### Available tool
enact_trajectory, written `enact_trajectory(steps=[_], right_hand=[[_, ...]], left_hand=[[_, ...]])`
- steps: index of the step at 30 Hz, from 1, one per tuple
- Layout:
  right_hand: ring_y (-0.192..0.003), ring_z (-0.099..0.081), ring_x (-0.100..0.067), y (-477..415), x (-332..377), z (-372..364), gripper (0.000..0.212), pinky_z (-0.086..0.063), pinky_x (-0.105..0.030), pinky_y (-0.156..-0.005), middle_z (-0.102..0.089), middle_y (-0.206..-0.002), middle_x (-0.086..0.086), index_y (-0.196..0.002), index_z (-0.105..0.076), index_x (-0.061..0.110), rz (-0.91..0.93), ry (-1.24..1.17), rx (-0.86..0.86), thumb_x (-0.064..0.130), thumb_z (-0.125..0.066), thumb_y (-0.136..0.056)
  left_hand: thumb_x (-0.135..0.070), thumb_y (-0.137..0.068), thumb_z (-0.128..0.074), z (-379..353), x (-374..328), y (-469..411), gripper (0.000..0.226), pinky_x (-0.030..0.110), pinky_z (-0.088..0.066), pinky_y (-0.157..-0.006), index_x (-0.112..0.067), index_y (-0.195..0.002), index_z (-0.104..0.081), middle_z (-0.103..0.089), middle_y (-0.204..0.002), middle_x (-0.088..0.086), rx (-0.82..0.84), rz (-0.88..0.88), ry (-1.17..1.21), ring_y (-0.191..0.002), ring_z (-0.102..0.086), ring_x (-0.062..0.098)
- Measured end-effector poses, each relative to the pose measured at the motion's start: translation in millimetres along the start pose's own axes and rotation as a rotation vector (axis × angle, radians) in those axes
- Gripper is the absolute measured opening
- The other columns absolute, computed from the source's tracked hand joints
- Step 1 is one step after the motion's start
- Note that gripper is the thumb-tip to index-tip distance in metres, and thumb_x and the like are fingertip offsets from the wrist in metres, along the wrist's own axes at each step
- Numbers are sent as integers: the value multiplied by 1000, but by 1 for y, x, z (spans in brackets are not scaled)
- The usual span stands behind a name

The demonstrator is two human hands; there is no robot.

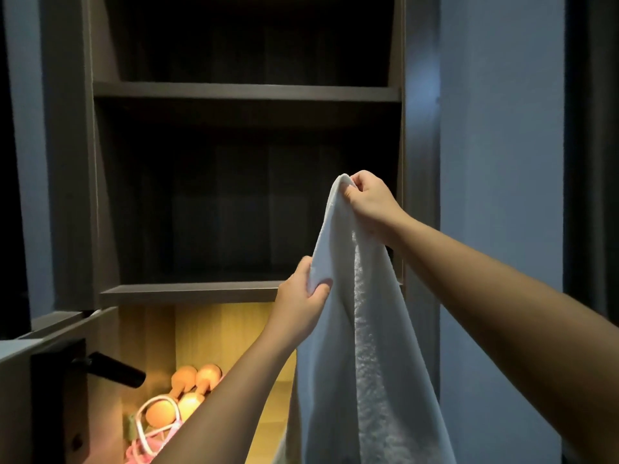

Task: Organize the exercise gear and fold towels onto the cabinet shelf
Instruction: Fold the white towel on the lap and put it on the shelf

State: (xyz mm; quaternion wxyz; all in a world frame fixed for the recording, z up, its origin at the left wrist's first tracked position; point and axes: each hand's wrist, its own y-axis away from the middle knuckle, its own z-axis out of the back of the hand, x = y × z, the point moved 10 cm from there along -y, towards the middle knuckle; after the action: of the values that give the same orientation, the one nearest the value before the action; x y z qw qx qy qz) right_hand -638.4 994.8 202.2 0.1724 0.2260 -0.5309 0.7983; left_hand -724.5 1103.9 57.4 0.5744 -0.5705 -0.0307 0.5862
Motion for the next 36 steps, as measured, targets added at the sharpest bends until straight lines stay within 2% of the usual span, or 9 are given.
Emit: enact_trajectory(steps=[2,5,7,10,16,22,30,33,36], right_hand=[[-71,-47,-7,-10,1,4,18,-35,-21,-56,-50,-81,3,-87,-49,18,-6,-19,-5,29,-45,-102],[-70,-47,-9,-21,-3,11,23,-36,-24,-56,-50,-80,3,-79,-47,23,-31,-31,-4,31,-46,-101],[-70,-47,-12,-26,-11,20,23,-38,-26,-58,-50,-78,2,-78,-47,22,-56,-29,-29,30,-47,-100],[-72,-48,-12,-32,-24,40,22,-38,-27,-59,-51,-79,2,-79,-48,22,-91,-37,-79,28,-46,-101],[-73,-49,-14,-43,-12,82,24,-38,-30,-62,-52,-82,0,-79,-48,17,-91,-17,-190,28,-39,-98],[-71,-57,-19,1,-22,80,34,-44,-29,-62,-59,-78,-4,-73,-56,11,-161,-60,-124,32,-42,-96],[-88,-67,-20,159,-137,17,37,-54,-36,-76,-70,-95,-5,-86,-67,19,-506,-153,121,44,-42,-96],[-91,-64,-20,215,-172,-3,37,-49,-32,-70,-67,-97,-5,-92,-66,19,-624,-92,204,44,-40,-98],[-88,-64,-20,265,-204,-18,40,-46,-30,-67,-67,-94,-6,-91,-65,15,-729,-31,286,45,-41,-98]], left_hand=[[-31,-94,-55,-3,5,-6,8,24,-49,-62,-33,-89,-60,-67,-83,-12,64,47,-63,-78,-65,10],[-32,-93,-58,6,16,-15,24,34,-49,-66,-10,-87,-66,-69,-82,8,65,140,-107,-80,-66,28],[-31,-91,-64,30,14,-24,18,38,-55,-71,-14,-86,-68,-70,-83,3,-31,150,-119,-81,-67,22],[-32,-86,-72,63,-5,-48,21,34,-50,-60,-12,-78,-68,-71,-79,7,-94,96,-157,-74,-66,24],[-48,-85,-68,80,-74,-83,35,45,-59,-70,-14,-81,-73,-74,-80,8,86,-34,-88,-73,-72,23],[-61,-80,-67,59,-61,-51,52,47,-58,-75,-11,-89,-73,-74,-87,11,270,83,-96,-82,-72,30],[-65,-73,-71,-10,48,80,49,38,-59,-72,-18,-87,-76,-75,-90,6,485,340,-11,-84,-73,22],[-59,-77,-67,-39,78,129,29,19,-54,-57,-32,-83,-77,-76,-87,-5,573,437,62,-76,-73,11],[-58,-77,-66,-63,101,167,32,13,-52,-62,-30,-87,-78,-76,-92,-9,625,490,115,-82,-73,8]])
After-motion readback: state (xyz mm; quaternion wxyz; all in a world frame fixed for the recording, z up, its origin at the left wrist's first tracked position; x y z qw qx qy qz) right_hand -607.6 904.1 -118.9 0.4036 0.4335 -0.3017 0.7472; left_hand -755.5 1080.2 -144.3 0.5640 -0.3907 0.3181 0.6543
